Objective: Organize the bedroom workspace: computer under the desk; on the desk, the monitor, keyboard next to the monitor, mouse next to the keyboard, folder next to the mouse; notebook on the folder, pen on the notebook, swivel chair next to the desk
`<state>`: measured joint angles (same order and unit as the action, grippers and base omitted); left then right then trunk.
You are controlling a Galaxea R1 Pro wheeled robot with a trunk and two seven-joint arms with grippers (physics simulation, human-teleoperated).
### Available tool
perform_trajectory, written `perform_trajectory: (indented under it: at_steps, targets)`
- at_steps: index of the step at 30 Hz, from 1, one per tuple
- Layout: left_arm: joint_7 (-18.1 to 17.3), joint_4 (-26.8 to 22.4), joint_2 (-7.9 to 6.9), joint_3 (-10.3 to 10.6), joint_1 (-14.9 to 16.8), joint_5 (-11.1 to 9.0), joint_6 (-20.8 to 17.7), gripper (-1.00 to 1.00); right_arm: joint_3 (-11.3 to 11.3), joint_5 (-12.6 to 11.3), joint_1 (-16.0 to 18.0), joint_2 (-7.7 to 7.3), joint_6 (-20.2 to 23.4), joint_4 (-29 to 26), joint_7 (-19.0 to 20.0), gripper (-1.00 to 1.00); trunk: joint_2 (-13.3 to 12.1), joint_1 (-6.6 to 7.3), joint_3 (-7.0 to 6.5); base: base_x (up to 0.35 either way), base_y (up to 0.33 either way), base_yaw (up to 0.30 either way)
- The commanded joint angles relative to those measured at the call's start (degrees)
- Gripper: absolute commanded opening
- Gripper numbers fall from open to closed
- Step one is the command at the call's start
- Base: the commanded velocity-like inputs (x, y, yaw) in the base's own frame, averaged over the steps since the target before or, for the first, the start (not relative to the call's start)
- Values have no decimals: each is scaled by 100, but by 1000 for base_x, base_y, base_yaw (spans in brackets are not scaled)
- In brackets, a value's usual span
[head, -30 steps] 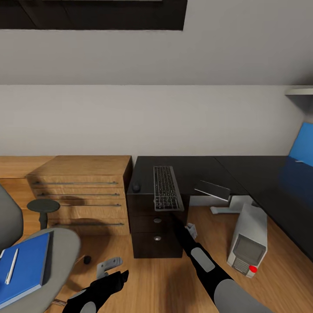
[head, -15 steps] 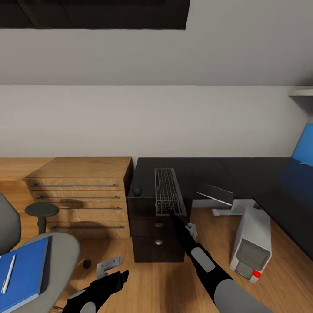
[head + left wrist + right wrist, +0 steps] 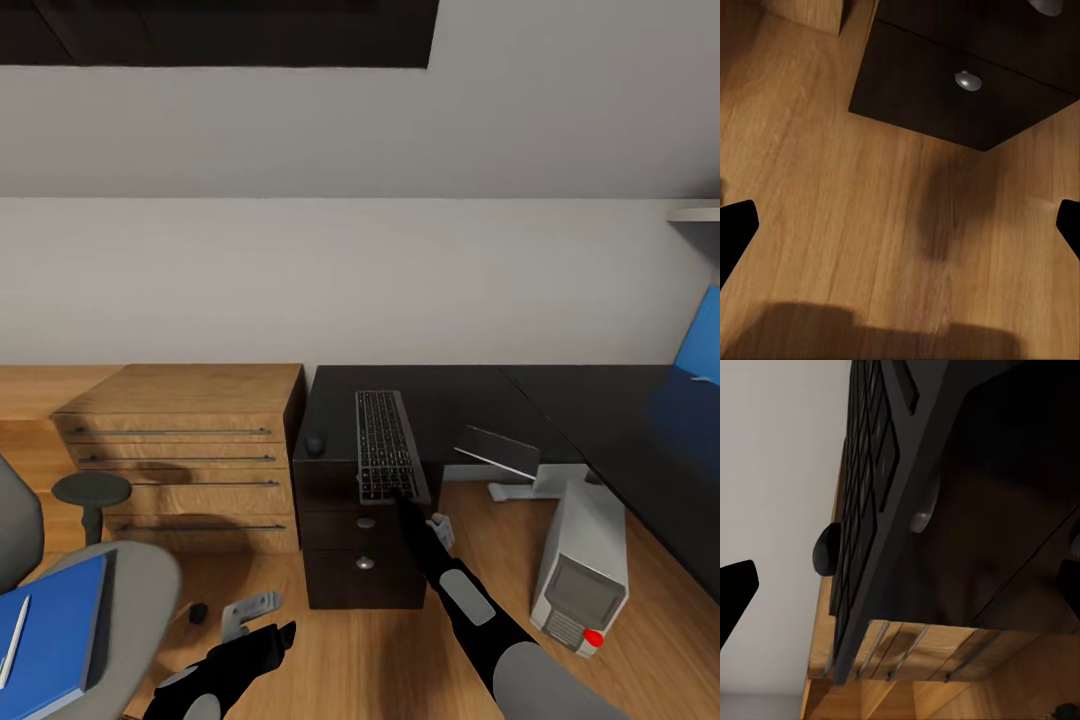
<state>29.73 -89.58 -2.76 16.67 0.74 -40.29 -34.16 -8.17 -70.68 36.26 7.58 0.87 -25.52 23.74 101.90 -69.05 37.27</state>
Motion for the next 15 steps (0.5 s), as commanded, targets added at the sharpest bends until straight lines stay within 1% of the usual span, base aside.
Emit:
perform_trajectory:
  at_steps: [1,5,10,15]
  targets:
    - [59,-7,-5,12,5,-58,-2,100,-19,-60,4,-3,9,3,17,100,3,0,6,54,0,0]
    - [59,-7,-5,12,5,-56,1,100,-18,-60,4,-3,9,5,10,100,3,0,6,39,0,0]
    - [59,-7,-5,12,5,-57,2,100,-18,-60,4,-3,9,10,8,100,3,0,6,157,0,0]
    - [59,-7,-5,12,5,-58,-2,100,-18,-60,4,-10,9,9,8,100,3,0,6,33,0,0]
